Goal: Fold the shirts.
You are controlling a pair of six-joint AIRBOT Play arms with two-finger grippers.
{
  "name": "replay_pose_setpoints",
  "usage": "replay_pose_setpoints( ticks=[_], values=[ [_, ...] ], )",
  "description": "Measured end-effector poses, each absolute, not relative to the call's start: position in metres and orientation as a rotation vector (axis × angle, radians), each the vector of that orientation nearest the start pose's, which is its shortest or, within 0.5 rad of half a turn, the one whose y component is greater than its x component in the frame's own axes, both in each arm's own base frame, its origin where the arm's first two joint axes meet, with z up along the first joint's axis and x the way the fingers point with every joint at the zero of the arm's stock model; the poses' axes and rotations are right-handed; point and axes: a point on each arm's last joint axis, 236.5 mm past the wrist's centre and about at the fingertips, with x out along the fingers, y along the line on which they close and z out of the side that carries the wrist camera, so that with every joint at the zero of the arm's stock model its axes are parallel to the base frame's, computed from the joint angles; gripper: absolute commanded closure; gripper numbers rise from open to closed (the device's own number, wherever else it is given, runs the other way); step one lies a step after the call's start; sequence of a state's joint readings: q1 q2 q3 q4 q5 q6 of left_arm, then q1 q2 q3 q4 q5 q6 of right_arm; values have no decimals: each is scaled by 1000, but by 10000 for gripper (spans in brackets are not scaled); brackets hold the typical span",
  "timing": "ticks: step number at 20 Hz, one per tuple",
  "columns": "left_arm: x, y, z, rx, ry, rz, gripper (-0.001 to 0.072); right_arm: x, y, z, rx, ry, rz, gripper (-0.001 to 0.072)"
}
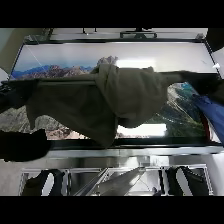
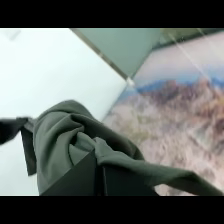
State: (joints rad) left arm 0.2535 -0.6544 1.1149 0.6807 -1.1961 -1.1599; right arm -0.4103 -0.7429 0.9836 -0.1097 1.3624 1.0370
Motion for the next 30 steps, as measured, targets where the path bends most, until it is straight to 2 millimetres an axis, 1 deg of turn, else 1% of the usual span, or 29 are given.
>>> replay_pose_setpoints(
  ticks=[2,5,7,9,11,12,13,14,15,17,18,19,21,23,27,29,30],
  values=[
    [307,-112,248,-319,560,-580,681,300,136,265,668,529,840,694],
    [327,-132,204,-353,674,-639,681,315,142,192,664,741,752,693],
    [341,-145,172,-365,750,-666,681,323,140,137,696,881,679,694],
    [356,-155,135,-375,832,-684,681,329,136,87,741,996,608,693],
    [370,-161,97,-383,907,-685,681,338,129,42,785,1082,532,669],
    [375,-163,79,-387,940,-682,681,343,125,22,808,1118,492,450],
    [380,-164,62,-390,973,-679,681,345,122,5,825,1149,462,197],
    [384,-164,45,-394,1005,-676,681,348,118,-11,838,1176,432,98],
    [387,-164,31,-397,1035,-675,681,349,114,-25,851,1200,408,97],
    [392,-165,11,-400,1080,-683,682,350,109,-45,852,1229,384,97],
    [393,-166,6,-402,1099,-693,682,350,108,-51,846,1238,385,97],
    [395,-167,2,-402,1114,-706,682,349,108,-55,838,1246,392,97],
    [398,-170,2,-398,1129,-732,682,340,114,-58,821,1278,442,97],
    [402,-171,7,-389,1125,-751,682,325,129,-57,790,1322,525,97],
    [410,-173,17,-374,1105,-770,682,291,173,-59,682,1406,698,88],
    [410,-173,17,-373,1106,-773,682,281,191,-65,624,1423,738,91],
    [409,-173,17,-374,1109,-775,682,280,198,-68,597,1423,746,136]
  ],
)
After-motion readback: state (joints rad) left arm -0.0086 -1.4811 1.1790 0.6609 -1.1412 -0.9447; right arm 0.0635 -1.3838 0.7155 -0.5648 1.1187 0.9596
